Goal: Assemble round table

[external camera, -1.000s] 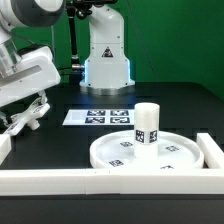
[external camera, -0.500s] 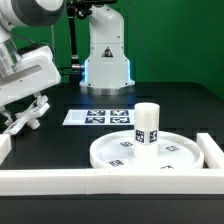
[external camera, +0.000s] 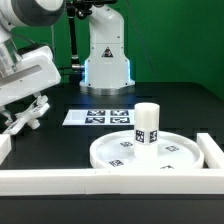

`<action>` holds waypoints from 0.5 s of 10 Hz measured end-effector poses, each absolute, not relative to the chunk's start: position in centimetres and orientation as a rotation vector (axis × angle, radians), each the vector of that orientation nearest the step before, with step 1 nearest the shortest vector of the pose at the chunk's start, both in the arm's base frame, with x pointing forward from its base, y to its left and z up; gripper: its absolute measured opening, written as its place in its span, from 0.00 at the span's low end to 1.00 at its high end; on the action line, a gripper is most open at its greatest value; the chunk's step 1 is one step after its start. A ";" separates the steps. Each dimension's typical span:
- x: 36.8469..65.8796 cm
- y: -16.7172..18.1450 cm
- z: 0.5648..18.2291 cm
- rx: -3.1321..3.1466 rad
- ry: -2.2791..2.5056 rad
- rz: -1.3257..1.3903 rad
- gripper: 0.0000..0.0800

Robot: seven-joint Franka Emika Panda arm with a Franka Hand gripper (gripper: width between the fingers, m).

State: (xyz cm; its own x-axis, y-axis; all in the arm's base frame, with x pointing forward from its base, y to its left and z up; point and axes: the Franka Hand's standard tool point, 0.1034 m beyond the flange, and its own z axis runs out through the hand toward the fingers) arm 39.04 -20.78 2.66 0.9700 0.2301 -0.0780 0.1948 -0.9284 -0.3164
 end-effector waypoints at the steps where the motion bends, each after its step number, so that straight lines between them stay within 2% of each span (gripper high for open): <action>1: 39.1 -20.8 2.7 -2.809 -0.310 0.162 0.55; 2: 39.5 -20.4 3.4 -2.830 -0.239 0.162 0.55; 5: 41.3 -16.8 7.6 -2.875 -0.087 0.130 0.55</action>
Offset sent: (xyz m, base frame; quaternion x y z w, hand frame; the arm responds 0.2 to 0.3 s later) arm 0.0037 0.0299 0.0523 -0.0506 -0.0155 0.0735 0.9959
